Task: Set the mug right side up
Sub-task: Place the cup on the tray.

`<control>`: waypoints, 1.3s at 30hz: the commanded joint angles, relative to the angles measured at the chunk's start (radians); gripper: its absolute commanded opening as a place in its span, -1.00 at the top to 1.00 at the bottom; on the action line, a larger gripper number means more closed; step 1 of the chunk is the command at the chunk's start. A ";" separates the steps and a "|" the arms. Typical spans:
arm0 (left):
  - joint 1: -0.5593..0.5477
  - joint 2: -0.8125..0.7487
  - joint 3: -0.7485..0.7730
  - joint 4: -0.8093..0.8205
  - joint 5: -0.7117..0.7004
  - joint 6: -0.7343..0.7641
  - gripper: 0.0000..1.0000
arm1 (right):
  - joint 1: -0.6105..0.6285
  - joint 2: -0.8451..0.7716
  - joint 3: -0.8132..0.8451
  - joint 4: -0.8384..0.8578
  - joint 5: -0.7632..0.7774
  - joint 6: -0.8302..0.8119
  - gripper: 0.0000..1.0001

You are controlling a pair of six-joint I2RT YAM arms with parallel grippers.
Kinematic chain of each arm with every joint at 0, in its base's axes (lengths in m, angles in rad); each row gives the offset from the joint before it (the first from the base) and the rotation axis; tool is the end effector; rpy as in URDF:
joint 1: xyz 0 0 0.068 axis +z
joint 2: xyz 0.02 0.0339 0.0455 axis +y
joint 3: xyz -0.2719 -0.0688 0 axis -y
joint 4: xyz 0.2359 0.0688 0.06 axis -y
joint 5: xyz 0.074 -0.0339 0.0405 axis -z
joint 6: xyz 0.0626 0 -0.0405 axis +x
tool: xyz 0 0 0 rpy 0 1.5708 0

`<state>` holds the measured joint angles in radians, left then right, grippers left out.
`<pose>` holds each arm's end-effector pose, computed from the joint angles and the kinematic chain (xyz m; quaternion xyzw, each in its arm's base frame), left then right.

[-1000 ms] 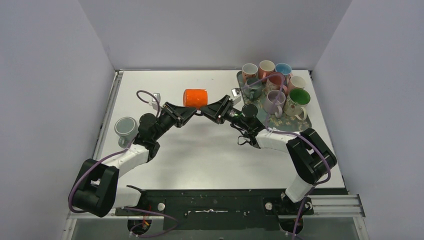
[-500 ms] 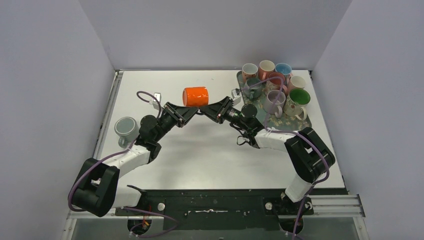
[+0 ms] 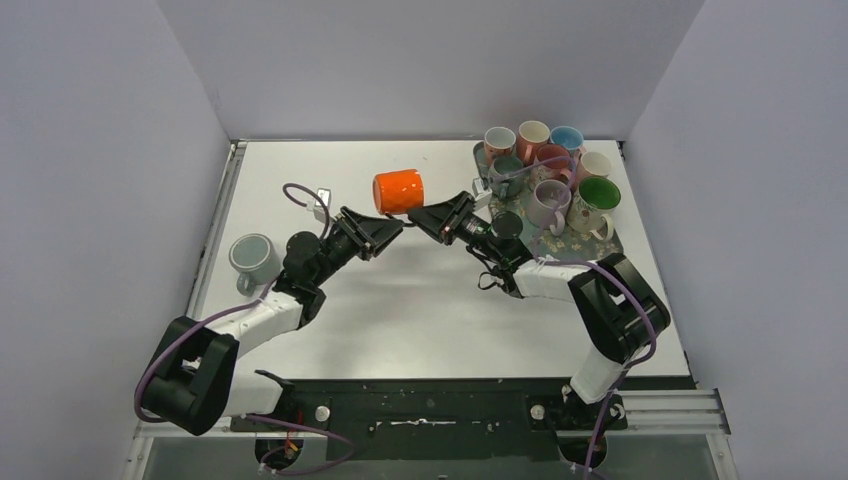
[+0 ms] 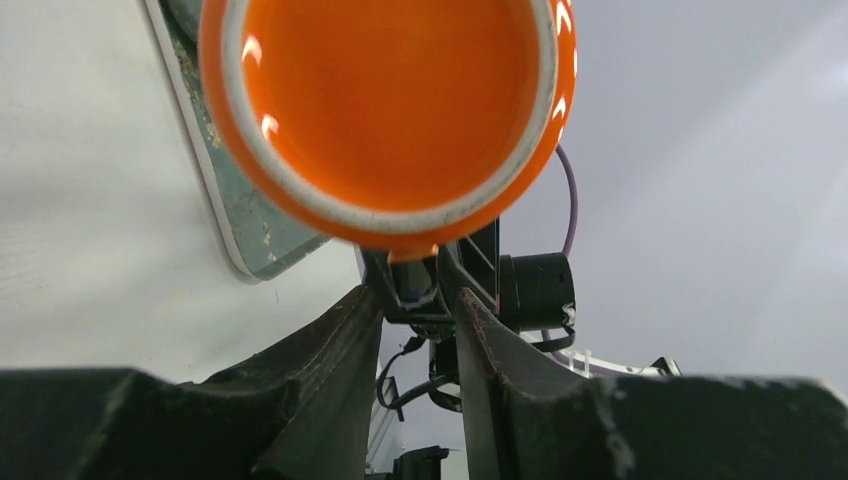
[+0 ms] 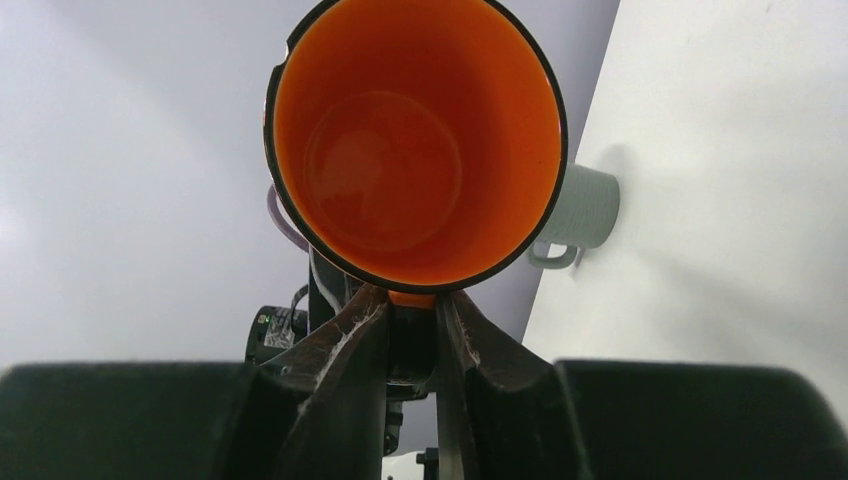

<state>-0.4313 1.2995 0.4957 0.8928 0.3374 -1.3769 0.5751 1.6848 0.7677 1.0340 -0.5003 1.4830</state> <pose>0.2517 -0.1386 0.2591 -0.1927 0.6488 -0.6417 0.3608 0.2942 0.2265 0.2479 0.1161 0.6598 0.7051 0.2323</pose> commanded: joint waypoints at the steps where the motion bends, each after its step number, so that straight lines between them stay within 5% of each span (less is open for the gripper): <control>1: -0.009 -0.011 0.002 -0.001 0.031 0.014 0.30 | -0.040 -0.001 -0.006 0.225 0.040 0.017 1.00; 12: -0.009 0.004 0.051 -0.126 0.048 0.118 -0.08 | -0.127 -0.028 -0.062 0.246 0.022 0.029 1.00; 14: -0.008 -0.006 0.072 -0.206 0.047 0.180 -0.44 | -0.156 -0.048 -0.071 0.218 0.006 0.007 1.00; 15: -0.006 -0.008 0.086 -0.251 0.048 0.214 -0.87 | -0.172 -0.057 -0.079 0.206 -0.002 -0.004 1.00; 16: -0.005 -0.010 0.101 -0.297 0.047 0.252 -0.94 | -0.189 -0.068 -0.088 0.196 -0.010 -0.010 1.00; 25: 0.042 -0.036 0.273 -0.690 0.071 0.616 -0.95 | -0.367 -0.203 -0.188 -0.020 -0.082 -0.180 1.00; 31: 0.081 -0.081 0.412 -1.010 -0.046 0.929 -0.95 | -0.481 -0.392 -0.189 -0.430 -0.050 -0.489 1.00; 39: 0.068 -0.141 0.385 -1.063 -0.145 1.095 -0.95 | -0.506 -0.508 -0.074 -0.896 0.116 -0.900 1.00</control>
<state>-0.3542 1.1976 0.8860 -0.1223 0.2462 -0.4046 0.0708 1.2190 0.5804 0.3309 -0.4702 0.8543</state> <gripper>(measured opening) 0.973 0.194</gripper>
